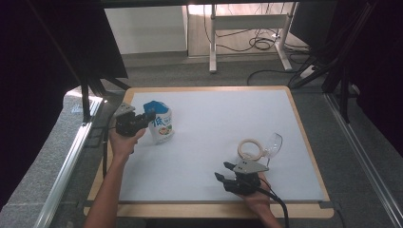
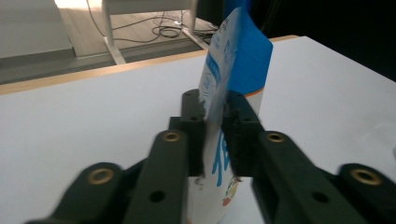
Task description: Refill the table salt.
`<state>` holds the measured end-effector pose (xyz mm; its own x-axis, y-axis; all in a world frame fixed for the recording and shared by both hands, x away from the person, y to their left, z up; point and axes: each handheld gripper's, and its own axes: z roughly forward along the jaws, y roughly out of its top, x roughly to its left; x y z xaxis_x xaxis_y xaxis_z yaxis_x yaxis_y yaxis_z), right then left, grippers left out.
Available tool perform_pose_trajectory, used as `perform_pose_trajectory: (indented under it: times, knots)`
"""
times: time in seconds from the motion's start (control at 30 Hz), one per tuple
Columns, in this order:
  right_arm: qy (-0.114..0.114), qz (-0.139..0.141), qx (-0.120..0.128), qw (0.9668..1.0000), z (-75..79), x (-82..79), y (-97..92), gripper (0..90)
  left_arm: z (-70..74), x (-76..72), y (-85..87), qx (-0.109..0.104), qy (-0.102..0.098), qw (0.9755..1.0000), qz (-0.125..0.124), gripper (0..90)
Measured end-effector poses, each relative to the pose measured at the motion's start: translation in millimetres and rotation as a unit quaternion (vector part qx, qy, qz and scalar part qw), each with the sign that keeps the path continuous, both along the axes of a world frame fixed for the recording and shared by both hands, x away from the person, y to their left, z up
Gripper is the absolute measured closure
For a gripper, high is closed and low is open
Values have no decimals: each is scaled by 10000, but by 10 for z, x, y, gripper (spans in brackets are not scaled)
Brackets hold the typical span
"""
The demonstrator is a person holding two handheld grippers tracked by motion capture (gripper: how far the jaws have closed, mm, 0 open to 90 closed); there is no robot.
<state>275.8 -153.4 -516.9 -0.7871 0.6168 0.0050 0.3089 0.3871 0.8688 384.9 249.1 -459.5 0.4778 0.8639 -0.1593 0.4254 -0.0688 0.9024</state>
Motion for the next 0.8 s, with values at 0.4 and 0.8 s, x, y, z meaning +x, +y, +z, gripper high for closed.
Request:
perform_pose_trajectory:
  times: [0.4, 0.8]
  knots:
    - [-72, -73, 27, 9999, 3, -1, -10, 468, 20, 50, -81, -163, -107, 9997, -140, 900]
    - [-181, -93, 62, 9998, 19, -28, -4, 468, 209, 6, -211, -267, -209, 9987, -388, 900]
